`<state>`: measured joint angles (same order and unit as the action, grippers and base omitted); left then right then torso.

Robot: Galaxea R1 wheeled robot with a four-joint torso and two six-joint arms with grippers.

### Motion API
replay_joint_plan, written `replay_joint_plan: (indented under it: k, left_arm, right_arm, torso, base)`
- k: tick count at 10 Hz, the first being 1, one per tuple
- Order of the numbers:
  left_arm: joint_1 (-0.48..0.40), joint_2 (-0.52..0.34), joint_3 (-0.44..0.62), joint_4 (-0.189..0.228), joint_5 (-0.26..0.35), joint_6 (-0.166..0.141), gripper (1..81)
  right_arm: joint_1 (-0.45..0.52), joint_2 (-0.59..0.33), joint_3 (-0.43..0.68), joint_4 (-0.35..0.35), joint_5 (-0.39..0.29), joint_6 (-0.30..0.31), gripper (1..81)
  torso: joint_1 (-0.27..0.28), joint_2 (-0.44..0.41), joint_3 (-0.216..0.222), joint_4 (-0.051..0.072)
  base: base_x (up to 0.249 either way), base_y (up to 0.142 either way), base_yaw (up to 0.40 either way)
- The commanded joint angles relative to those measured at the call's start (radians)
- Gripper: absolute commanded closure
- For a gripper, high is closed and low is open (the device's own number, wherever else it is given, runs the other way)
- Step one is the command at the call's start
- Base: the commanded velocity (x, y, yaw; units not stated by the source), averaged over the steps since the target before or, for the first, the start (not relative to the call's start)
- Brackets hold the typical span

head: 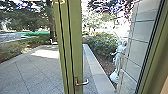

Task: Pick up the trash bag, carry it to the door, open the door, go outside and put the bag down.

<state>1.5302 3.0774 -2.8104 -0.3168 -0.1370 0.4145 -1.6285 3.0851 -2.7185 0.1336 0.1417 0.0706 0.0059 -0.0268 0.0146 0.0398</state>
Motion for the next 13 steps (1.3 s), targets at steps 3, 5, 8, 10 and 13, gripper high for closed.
replay_joint_plan:
  k: [3, 5, 8, 10, 13]
  left_arm:
    - [-0.057, 0.001, -0.003, 0.015, 0.045, 0.003, 81.1]
    - [-0.057, 0.001, -0.003, 0.015, 0.045, 0.004, 81.1]
    - [-0.057, 0.001, -0.003, 0.015, 0.045, 0.003, 81.1]
    - [-0.057, 0.001, -0.003, 0.015, 0.045, 0.004, 81.1]
    - [-0.057, 0.001, -0.001, 0.013, 0.045, 0.010, 81.1]
  right_arm:
    - [0.046, 0.010, 0.005, -0.008, -0.053, -0.005, 1.0]
    - [0.046, 0.010, 0.004, -0.008, -0.053, -0.005, 1.0]
    - [0.046, 0.008, 0.005, -0.006, -0.053, -0.005, 1.0]
    - [0.046, 0.008, 0.005, -0.006, -0.053, -0.003, 1.0]
    - [0.045, 0.009, 0.005, -0.006, -0.053, -0.005, 1.0]
  torso:
    - [0.000, 0.000, 0.000, 0.000]
    - [0.000, 0.000, 0.000, 0.000]
    - [0.000, 0.000, 0.000, 0.000]
    - [0.000, 0.000, 0.000, 0.000]
    - [0.000, 0.000, 0.000, 0.000]
  base:
    - [0.000, 0.000, 0.268]
    - [0.000, 0.000, 0.268]
    - [0.000, 0.000, 0.268]
    - [0.000, 0.000, 0.267]
    - [0.000, 0.000, 0.267]
